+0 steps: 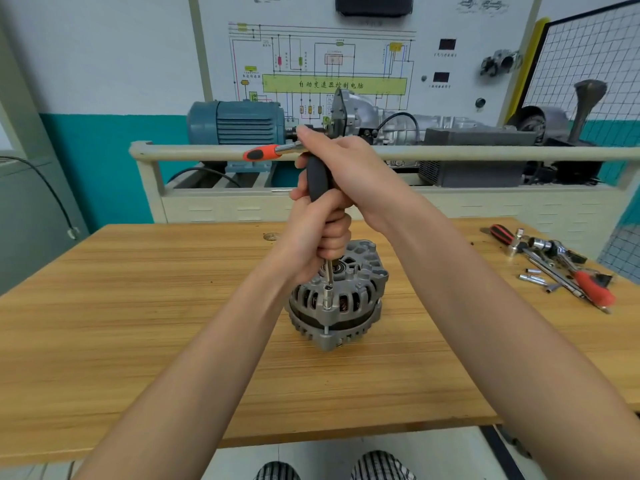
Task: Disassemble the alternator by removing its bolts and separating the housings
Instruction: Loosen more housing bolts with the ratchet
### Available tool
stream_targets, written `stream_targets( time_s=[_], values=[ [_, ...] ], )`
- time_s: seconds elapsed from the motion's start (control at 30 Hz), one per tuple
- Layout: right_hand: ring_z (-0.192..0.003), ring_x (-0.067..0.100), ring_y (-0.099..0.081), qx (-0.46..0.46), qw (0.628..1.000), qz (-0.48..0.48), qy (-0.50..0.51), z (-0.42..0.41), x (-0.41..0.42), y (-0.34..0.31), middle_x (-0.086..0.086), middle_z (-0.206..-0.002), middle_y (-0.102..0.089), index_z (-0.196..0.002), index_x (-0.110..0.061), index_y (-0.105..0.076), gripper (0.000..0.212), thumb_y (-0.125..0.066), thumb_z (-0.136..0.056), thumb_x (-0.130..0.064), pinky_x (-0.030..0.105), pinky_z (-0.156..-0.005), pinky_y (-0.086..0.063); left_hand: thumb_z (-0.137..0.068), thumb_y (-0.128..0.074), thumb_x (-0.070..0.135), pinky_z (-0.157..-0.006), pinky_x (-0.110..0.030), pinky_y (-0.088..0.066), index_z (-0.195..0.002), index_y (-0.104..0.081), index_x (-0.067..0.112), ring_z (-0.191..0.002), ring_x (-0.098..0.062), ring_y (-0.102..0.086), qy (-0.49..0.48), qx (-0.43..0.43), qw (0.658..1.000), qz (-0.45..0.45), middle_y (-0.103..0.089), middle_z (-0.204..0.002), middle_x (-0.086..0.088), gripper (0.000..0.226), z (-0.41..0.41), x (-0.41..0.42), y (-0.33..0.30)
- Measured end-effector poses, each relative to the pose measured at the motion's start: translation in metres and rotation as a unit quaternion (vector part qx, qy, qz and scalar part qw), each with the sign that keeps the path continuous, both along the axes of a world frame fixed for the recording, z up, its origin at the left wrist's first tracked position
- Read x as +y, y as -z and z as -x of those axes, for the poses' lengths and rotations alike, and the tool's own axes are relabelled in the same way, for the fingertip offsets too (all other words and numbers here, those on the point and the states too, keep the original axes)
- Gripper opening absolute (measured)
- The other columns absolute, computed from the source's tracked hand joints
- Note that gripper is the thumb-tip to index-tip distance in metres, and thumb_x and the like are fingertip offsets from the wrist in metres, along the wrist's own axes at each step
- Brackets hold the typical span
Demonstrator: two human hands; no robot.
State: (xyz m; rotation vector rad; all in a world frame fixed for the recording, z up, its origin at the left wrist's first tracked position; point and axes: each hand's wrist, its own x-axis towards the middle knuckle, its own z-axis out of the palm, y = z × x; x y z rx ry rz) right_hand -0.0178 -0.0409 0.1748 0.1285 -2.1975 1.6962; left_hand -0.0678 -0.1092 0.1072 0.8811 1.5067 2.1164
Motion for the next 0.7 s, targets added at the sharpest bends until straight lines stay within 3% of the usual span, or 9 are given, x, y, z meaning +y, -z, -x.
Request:
stream_targets(
  time_s=[0.27,0.43,0.53,0.63,0.7],
  values=[
    [-0.063,0.023,-0.063,0.002,0.999,0.049,0.011,-0.007,-0.007,-0.001,0.008,-0.058,-0.059,-0.071,-0.007,-0.051,0.031,-0.047,-0.098,-0.023,0.023,-0.055,-0.050,-0.073,-0.048,0.013,-0.039,-0.015,-0.014,-0.049,-0.026,0.025,-0.036,-0.009,-0.012,0.051,0.049,0.997,0.019,-0.018,-0.041,0.007,0.034,-0.002,-0.007,-0.001],
    [-0.062,0.022,-0.065,0.016,0.998,0.059,0.009,-0.008,-0.009,0.002,0.006,-0.057,-0.061,-0.073,-0.008,-0.050,0.028,-0.052,-0.096,-0.024,0.023,-0.056,-0.050,-0.074,-0.045,0.010,-0.039,-0.016,-0.012,-0.047,-0.027,0.024,-0.036,-0.007,-0.012,0.102,0.057,0.993,0.024,-0.019,-0.040,0.007,0.036,0.000,-0.012,-0.003],
    [-0.062,0.022,-0.068,0.021,0.995,0.095,-0.004,-0.007,-0.009,0.006,0.006,-0.056,-0.064,-0.081,-0.006,-0.053,0.023,-0.057,-0.094,-0.023,0.024,-0.057,-0.053,-0.077,-0.047,0.009,-0.039,-0.019,-0.024,-0.050,-0.035,0.018,-0.040,-0.010,-0.024,0.145,0.056,0.987,0.045,-0.029,-0.044,0.002,0.030,0.003,-0.017,-0.003],
    [-0.063,0.026,-0.069,0.040,0.987,0.158,-0.005,-0.005,-0.007,0.012,0.007,-0.055,-0.063,-0.080,-0.007,-0.057,0.020,-0.060,-0.093,-0.022,0.032,-0.063,-0.058,-0.074,-0.059,0.010,-0.061,-0.024,-0.048,-0.074,-0.055,0.007,-0.062,-0.016,-0.054,0.121,0.113,0.981,0.104,-0.055,-0.066,-0.004,0.005,0.006,-0.031,0.005],
    [-0.054,0.023,-0.065,0.065,0.980,0.190,-0.008,-0.004,-0.006,0.017,0.005,-0.052,-0.059,-0.070,-0.010,-0.059,0.025,-0.060,-0.092,-0.021,0.034,-0.060,-0.058,-0.070,-0.073,0.013,-0.079,-0.023,-0.051,-0.095,-0.064,0.010,-0.087,-0.015,-0.065,0.074,0.193,0.956,0.209,-0.067,-0.093,-0.001,0.027,0.012,-0.045,0.019]
  ],
)
